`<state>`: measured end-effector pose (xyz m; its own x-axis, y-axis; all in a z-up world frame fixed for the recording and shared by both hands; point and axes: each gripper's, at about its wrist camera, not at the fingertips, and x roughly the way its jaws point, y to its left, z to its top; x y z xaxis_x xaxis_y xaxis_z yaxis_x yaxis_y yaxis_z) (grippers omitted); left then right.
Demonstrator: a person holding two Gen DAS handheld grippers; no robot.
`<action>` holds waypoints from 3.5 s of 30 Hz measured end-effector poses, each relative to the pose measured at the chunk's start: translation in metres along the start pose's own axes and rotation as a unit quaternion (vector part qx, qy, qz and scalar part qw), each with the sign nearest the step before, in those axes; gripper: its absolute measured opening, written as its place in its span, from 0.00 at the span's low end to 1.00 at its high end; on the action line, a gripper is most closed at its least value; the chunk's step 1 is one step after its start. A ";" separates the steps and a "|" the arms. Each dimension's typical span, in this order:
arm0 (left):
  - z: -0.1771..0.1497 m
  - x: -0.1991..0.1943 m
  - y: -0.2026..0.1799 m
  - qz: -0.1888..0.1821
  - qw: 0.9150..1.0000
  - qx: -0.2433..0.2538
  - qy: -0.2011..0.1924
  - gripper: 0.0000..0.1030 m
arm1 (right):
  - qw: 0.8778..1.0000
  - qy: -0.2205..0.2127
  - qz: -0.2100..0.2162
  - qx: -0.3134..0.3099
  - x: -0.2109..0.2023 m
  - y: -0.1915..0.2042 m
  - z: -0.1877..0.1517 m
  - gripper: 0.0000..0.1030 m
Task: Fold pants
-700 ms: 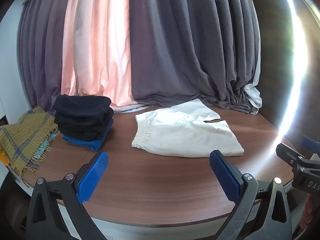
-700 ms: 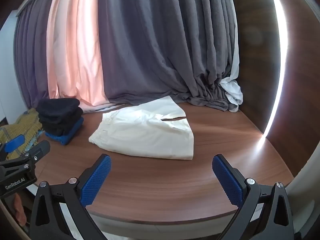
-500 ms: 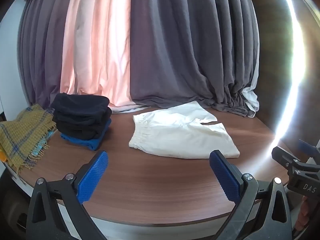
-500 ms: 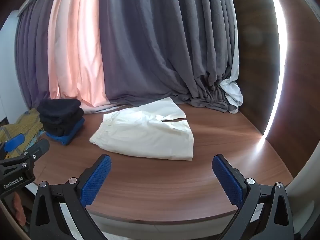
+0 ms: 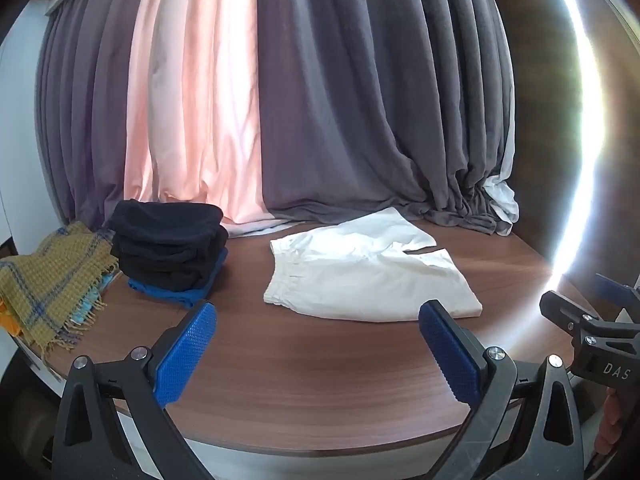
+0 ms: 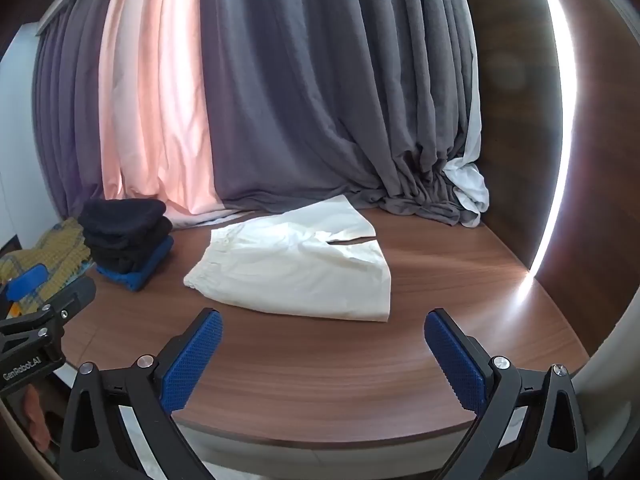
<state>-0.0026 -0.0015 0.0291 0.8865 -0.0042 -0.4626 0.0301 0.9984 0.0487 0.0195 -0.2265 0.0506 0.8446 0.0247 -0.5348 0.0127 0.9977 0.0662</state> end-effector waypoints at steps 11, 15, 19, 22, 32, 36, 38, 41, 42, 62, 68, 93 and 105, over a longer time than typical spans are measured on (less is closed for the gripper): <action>0.000 -0.002 0.006 0.004 1.000 -0.005 -0.015 1.00 | 1.000 0.000 0.005 -0.004 -0.002 0.002 0.005 0.99; -0.002 -0.006 0.009 0.005 1.000 -0.005 -0.021 1.00 | 1.000 -0.001 0.005 -0.004 -0.003 0.002 0.005 0.99; -0.003 -0.007 0.010 0.004 1.000 -0.006 -0.024 1.00 | 1.000 -0.002 0.009 -0.003 -0.003 0.000 0.008 0.99; -0.004 -0.008 0.011 0.003 1.000 -0.005 -0.025 1.00 | 1.000 -0.003 0.010 -0.004 -0.003 0.001 0.009 0.99; -0.004 -0.008 0.010 0.005 1.000 -0.006 -0.026 1.00 | 1.000 -0.005 0.011 -0.004 -0.003 0.003 0.008 0.99; -0.001 -0.007 0.009 0.005 1.000 -0.006 -0.027 1.00 | 1.000 -0.006 0.012 -0.005 -0.003 0.004 0.009 0.99; -0.001 -0.008 0.009 0.006 1.000 -0.006 -0.028 1.00 | 1.000 -0.006 0.013 -0.005 -0.003 0.004 0.009 0.99; -0.001 -0.008 0.008 0.006 1.000 -0.007 -0.029 1.00 | 1.000 -0.006 0.014 -0.005 -0.003 0.005 0.009 0.99; -0.001 -0.008 0.009 0.006 1.000 -0.006 -0.029 1.00 | 1.000 -0.006 0.013 -0.005 -0.003 0.005 0.009 0.99; 0.006 0.000 0.012 0.002 1.000 -0.003 -0.027 1.00 | 1.000 -0.004 0.013 -0.005 0.001 0.008 0.009 0.99; 0.001 0.008 0.016 0.003 1.000 0.004 -0.023 1.00 | 1.000 0.002 0.011 -0.004 0.007 0.010 0.010 0.99; -0.009 0.161 0.069 -0.048 0.997 0.041 0.043 0.99 | 0.995 0.071 -0.065 0.032 0.126 0.048 0.009 0.99; -0.018 0.225 0.058 -0.058 0.993 0.033 0.100 0.89 | 0.985 0.118 -0.118 0.043 0.174 0.037 0.003 0.99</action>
<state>0.1906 0.0567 -0.0882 0.7664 -0.1000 -0.6345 0.1621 0.9860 0.0403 0.1681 -0.1850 -0.0376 0.6643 -0.1831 -0.7246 0.2478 0.9687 -0.0176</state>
